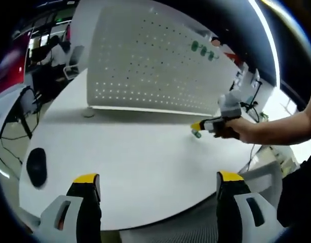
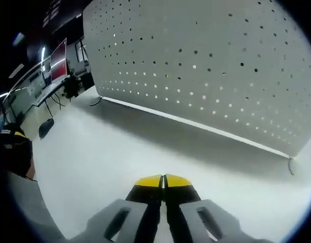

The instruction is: Insert the hook assembly into the mounting plate slot until the hook locks in place.

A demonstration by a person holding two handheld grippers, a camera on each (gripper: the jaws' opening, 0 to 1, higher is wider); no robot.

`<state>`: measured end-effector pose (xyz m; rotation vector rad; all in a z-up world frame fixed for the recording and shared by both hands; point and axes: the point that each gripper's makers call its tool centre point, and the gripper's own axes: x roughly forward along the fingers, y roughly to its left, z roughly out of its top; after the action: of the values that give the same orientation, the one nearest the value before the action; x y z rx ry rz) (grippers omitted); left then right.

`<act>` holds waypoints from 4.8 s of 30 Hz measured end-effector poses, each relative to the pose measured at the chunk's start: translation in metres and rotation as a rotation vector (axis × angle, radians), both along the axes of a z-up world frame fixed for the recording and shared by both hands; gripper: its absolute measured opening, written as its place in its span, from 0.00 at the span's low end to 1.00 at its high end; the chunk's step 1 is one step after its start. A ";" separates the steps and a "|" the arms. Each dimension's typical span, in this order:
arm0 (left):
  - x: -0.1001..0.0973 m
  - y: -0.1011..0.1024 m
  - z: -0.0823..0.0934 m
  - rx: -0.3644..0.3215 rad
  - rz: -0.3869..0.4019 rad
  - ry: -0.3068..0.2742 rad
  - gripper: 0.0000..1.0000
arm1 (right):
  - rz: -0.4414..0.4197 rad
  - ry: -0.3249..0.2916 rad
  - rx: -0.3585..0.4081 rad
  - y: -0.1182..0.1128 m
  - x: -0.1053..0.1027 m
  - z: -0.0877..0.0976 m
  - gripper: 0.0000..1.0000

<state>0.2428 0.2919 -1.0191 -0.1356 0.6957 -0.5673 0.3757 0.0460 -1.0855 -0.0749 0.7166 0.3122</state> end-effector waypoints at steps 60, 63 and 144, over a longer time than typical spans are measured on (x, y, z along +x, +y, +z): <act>0.024 -0.051 0.045 -0.298 -0.038 0.121 0.63 | 0.323 -0.209 0.856 0.197 -0.087 0.178 0.00; 0.027 -0.054 0.051 -0.342 -0.029 0.128 0.58 | 0.338 -0.213 0.872 0.201 -0.089 0.181 0.00; 0.055 -0.064 0.111 0.013 -0.108 -0.397 0.01 | 0.349 -0.205 0.716 0.191 -0.096 0.201 0.04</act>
<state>0.2981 0.2275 -0.9081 0.0280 0.3218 -0.6697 0.2793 0.2365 -0.8845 0.4470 0.3530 0.8663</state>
